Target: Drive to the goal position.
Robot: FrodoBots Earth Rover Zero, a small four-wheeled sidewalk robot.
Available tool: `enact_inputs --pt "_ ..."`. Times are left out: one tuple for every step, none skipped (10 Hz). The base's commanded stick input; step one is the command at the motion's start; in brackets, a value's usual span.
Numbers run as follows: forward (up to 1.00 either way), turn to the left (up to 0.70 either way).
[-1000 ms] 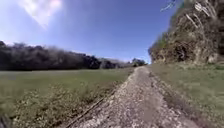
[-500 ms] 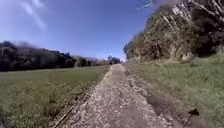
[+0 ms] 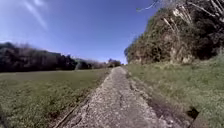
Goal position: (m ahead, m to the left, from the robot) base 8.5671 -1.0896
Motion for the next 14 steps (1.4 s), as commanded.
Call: enact_inputs --pt "0.70 0.00" --pt "0.70 0.00" --pt "0.70 0.00" --pt "0.70 0.00" --pt "0.70 0.00" --pt "0.70 0.00" --pt "0.70 0.00" --pt "0.70 0.00" --pt "0.70 0.00" --pt "0.70 0.00" --pt "0.70 0.00" --pt "0.70 0.00" --pt "0.70 0.00" --pt "0.70 0.00"
